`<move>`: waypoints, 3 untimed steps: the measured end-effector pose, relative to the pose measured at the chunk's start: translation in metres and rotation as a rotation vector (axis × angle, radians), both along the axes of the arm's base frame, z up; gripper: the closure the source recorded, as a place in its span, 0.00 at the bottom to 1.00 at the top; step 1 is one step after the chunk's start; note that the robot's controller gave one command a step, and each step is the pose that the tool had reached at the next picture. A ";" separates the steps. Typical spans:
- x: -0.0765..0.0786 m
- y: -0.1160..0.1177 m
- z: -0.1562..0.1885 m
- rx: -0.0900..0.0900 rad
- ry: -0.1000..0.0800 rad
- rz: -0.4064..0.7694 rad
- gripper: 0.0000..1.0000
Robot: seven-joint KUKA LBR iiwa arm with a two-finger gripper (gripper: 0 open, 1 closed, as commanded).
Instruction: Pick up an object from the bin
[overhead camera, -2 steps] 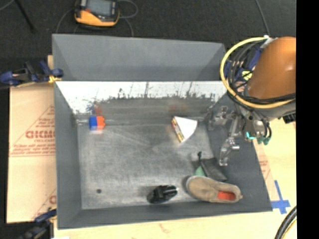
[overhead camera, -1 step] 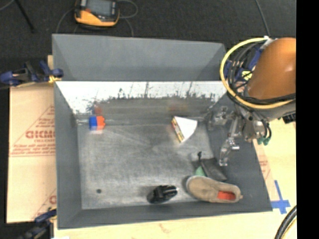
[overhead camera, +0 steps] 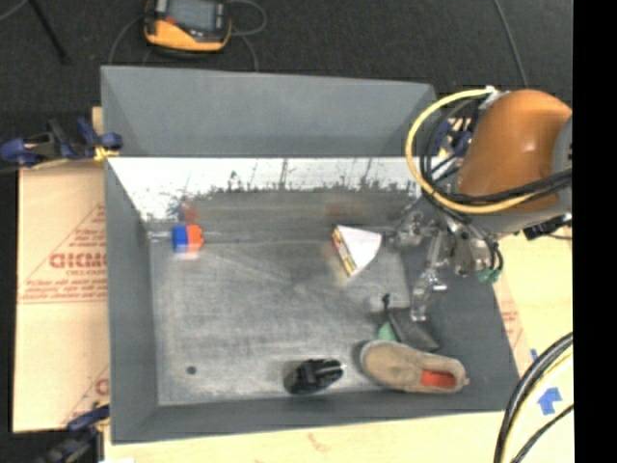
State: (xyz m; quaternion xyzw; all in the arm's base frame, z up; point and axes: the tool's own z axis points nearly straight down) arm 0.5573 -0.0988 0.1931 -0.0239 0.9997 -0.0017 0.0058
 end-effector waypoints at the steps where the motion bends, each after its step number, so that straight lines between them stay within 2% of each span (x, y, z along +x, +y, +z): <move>1: -0.014 -0.032 -0.071 0.001 0.004 0.126 0.00; 2: -0.040 -0.030 -0.085 -0.011 -0.027 0.127 0.00; 3: -0.049 -0.030 -0.094 -0.006 -0.009 0.138 1.00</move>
Offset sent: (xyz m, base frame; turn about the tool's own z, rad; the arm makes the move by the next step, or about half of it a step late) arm -0.0606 -0.0189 -0.0941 -0.1103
